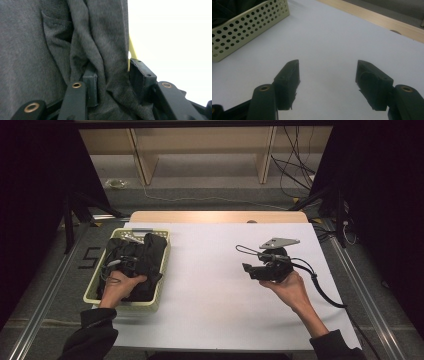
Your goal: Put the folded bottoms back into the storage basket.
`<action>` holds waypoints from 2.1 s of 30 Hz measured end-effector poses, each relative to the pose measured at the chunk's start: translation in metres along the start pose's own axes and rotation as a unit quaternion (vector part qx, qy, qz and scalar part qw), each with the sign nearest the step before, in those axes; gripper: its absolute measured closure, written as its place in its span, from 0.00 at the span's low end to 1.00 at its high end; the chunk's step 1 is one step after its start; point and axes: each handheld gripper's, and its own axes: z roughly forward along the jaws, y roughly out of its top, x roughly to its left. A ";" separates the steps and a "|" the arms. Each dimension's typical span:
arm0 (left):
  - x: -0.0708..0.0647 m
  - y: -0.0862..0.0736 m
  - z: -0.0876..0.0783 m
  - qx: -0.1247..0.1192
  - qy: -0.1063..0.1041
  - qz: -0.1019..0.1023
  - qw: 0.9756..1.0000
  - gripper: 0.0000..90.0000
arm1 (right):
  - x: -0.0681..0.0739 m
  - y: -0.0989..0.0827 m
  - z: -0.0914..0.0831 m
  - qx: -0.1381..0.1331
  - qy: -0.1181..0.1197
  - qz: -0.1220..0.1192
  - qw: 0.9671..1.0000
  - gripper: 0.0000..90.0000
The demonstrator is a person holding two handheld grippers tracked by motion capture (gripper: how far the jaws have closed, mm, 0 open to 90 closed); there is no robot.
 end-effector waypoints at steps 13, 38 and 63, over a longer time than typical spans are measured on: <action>-0.012 0.012 -0.021 -0.053 -0.016 -0.008 0.998 0.54 | -0.002 0.000 -0.005 -0.007 0.000 0.001 1.000 0.41; 0.016 0.028 0.037 -0.032 0.017 -0.023 0.999 0.90 | -0.002 -0.002 0.000 0.000 -0.001 0.000 1.000 0.41; 0.013 0.029 0.011 -0.064 0.008 -0.028 0.998 0.57 | -0.005 -0.004 -0.010 -0.042 0.000 0.001 0.999 0.39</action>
